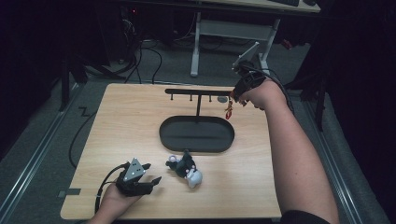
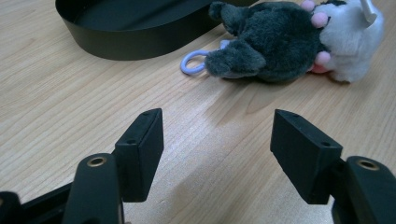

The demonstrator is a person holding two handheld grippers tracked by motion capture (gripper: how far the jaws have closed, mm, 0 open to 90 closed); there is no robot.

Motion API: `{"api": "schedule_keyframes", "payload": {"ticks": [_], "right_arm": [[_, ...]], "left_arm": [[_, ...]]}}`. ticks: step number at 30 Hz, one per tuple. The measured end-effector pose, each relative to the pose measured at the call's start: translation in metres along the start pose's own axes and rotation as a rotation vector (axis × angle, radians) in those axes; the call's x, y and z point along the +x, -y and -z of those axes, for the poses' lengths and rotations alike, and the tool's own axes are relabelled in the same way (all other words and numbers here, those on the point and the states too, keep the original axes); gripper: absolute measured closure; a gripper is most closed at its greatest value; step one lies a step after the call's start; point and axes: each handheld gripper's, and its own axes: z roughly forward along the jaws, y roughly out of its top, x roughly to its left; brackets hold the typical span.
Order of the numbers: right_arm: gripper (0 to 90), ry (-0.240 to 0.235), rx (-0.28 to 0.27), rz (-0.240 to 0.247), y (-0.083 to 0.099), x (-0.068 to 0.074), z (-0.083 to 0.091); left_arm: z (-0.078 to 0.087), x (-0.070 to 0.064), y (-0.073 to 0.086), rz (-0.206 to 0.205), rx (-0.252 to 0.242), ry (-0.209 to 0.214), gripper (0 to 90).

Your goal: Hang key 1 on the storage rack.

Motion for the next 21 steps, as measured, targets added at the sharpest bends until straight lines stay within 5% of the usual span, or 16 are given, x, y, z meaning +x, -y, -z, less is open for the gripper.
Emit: {"api": "schedule_keyframes", "payload": {"ticks": [21], "right_arm": [[67.3, -0.012, -0.012, -0.035, 0.004, -0.011, -0.014]], "left_arm": [[0.0, 0.0, 0.001, -0.004, 0.005, 0.006, 35.1]]}}
